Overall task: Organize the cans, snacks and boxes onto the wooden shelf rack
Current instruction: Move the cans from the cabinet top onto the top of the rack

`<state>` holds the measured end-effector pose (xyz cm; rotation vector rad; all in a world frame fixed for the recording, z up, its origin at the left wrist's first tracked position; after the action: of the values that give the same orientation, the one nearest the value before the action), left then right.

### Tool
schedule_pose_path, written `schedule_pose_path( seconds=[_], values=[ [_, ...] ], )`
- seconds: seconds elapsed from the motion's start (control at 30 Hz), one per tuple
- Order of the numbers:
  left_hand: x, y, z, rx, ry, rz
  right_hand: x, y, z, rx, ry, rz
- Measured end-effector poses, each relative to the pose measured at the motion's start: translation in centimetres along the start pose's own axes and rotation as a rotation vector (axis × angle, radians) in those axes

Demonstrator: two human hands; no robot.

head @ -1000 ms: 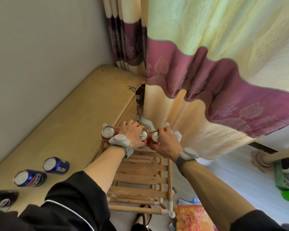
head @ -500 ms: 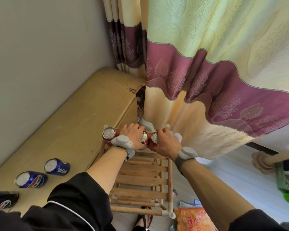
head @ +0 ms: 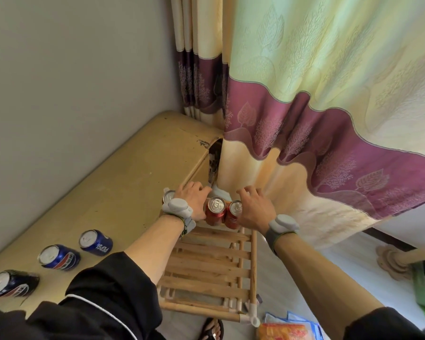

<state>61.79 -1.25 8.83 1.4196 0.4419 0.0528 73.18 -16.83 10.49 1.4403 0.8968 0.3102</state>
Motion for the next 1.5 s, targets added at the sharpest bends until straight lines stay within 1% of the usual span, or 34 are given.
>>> schedule_pose_path(
  seconds=[0.17, 0.23, 0.33, 0.4, 0.43, 0.47, 0.53, 0.57, 0.7, 0.77, 0.83, 0.87, 0.97, 1.17, 1.33, 1.4, 1.5],
  values=[
    [-2.5, 1.8, -3.1, 0.007, 0.092, 0.039, 0.1, 3.1, -4.0, 0.001, 0.100, 0.105],
    [-4.4, 2.2, -4.7, 0.002, 0.153, 0.043, -0.1, 3.6, -6.4, -0.005, 0.162, 0.129],
    [-7.2, 2.4, -7.3, -0.006, 0.227, 0.092, -0.2, 4.1, -10.5, 0.003, 0.255, 0.155],
    [-10.9, 1.8, -10.0, -0.042, 0.328, 0.083, -0.5, 3.7, -14.8, -0.005, 0.359, 0.156],
    [-11.3, 1.8, -10.3, -0.057, 0.325, 0.071, -0.6, 3.8, -15.3, 0.005, 0.367, 0.152],
    [-12.9, 1.5, -11.5, -0.073, 0.360, 0.065, -0.8, 3.7, -17.1, 0.014, 0.408, 0.144],
    [-17.2, 0.8, -13.8, -0.115, 0.476, 0.054, -1.5, 2.6, -21.6, -0.027, 0.519, 0.120],
    [-17.9, 0.7, -14.2, -0.124, 0.489, 0.056, -1.6, 2.4, -22.2, -0.030, 0.529, 0.119],
    [-25.7, -1.3, -18.2, -0.175, 0.675, 0.044, -4.0, 0.3, -30.0, -0.076, 0.680, 0.070],
    [-27.8, -2.0, -19.3, -0.218, 0.721, 0.042, -4.6, -0.3, -31.8, -0.085, 0.708, 0.051],
    [-31.1, -3.1, -21.2, -0.240, 0.772, 0.026, -5.7, -1.7, -35.3, -0.118, 0.767, 0.045],
    [-31.7, -3.4, -21.6, -0.234, 0.781, 0.026, -5.7, -1.9, -35.8, -0.120, 0.769, 0.035],
    [-36.0, -4.6, -24.6, -0.241, 0.855, 0.005, -7.0, -3.3, -40.2, -0.141, 0.806, 0.020],
    [-41.6, -6.4, -29.5, -0.250, 0.875, -0.022, -8.1, -5.9, -45.7, -0.199, 0.786, -0.010],
    [-42.8, -8.3, -32.6, -0.286, 0.854, -0.052, -7.4, -8.6, -47.8, -0.234, 0.698, -0.073],
    [-42.3, -9.5, -34.2, -0.305, 0.815, -0.072, -6.4, -10.3, -48.3, -0.243, 0.617, -0.110],
    [-41.0, -10.3, -34.8, -0.338, 0.746, -0.098, -5.6, -12.1, -47.6, -0.264, 0.529, -0.168]
  ],
)
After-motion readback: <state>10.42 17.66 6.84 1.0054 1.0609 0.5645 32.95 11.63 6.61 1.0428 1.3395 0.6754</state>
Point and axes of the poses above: each hand's wrist, its own x-axis towards the middle knuckle, its own y-axis out of the back of the hand, z = x × y, the point moved 3 cm from there along x, towards the middle knuckle, and after that the axes turned 6 degrees about -y, right-handed, at the moved point
